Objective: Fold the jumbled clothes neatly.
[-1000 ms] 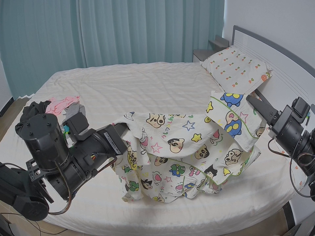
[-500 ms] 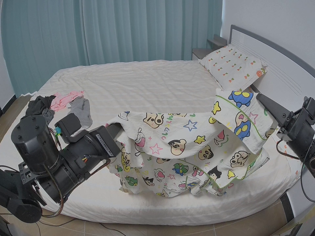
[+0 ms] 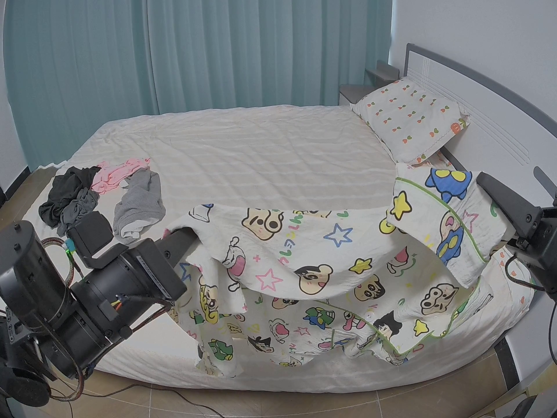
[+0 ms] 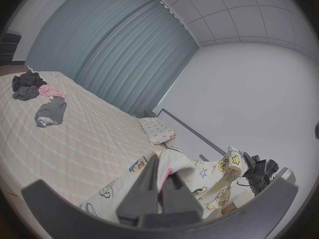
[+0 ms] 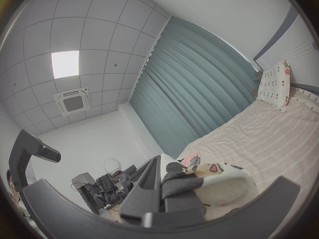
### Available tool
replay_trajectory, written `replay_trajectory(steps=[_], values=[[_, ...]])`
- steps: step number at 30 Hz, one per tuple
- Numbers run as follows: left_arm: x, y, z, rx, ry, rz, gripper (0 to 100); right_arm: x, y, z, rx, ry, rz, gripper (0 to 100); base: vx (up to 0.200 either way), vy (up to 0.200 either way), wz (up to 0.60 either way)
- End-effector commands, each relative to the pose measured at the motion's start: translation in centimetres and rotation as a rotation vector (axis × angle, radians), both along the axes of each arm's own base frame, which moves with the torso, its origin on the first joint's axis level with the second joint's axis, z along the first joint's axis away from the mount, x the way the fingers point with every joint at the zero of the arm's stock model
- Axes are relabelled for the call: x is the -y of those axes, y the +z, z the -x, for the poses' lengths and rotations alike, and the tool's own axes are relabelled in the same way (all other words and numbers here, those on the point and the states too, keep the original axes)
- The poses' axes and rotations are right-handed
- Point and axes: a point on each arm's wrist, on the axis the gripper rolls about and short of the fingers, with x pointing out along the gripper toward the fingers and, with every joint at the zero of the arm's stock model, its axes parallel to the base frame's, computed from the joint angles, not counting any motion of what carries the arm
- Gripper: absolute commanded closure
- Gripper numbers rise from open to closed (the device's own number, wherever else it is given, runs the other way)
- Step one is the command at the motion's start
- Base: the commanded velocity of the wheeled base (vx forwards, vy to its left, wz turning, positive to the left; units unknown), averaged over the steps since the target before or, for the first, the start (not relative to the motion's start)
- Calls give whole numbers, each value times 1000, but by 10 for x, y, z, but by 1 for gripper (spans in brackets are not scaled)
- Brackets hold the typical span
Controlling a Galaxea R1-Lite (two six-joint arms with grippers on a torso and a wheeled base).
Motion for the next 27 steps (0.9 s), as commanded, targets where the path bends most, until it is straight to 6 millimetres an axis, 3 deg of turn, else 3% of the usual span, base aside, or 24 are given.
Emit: replay_trajectory(steps=[1, 9, 18, 27], values=[[-3, 5, 4, 18, -5, 23, 100, 4, 5, 10, 38, 46, -8, 100, 0, 0, 0], [-6, 11, 21, 40, -62, 55, 100, 7, 3, 31, 69, 156, -5, 100, 0, 0, 0], [-11, 22, 38, 83, -114, 102, 100, 5, 6, 35, 90, 218, -6, 100, 0, 0, 0], [-7, 10, 30, 41, -100, 56, 100, -5, 2, 14, 35, 186, 26, 100, 0, 0, 0]])
